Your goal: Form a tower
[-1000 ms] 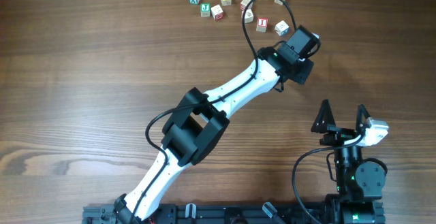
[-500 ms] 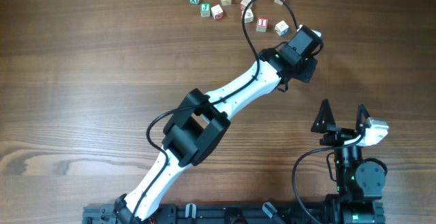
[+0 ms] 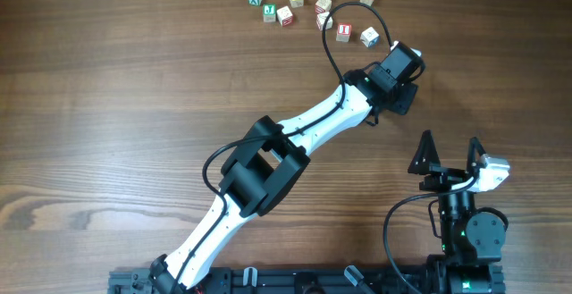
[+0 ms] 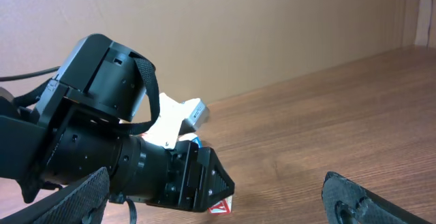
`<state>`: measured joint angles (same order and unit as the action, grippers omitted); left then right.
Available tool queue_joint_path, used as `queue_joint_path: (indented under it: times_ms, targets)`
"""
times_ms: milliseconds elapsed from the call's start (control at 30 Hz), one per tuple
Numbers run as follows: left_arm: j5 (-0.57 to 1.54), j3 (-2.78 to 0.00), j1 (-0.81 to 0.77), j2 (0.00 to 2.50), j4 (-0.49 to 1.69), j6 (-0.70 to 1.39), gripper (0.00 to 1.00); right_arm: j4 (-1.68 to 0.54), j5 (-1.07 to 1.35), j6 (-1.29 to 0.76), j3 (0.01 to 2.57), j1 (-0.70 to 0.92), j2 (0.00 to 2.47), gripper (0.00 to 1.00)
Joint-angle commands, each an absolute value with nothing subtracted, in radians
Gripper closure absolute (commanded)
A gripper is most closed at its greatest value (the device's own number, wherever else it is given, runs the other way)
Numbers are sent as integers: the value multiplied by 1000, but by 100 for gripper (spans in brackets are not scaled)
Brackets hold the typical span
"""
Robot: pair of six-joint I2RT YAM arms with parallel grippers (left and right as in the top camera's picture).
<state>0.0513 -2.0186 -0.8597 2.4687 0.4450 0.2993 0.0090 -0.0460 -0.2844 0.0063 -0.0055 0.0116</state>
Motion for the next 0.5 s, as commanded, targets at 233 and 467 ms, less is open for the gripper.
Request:
queue_joint_path:
  times_ms: [233, 467]
  targets:
    - [59, -2014, -870, 2454, 461, 300, 26, 14, -59, -290, 5, -10, 5, 0]
    - [59, -2014, -873, 2328, 613, 292, 24, 14, -59, -290, 5, -10, 5, 0]
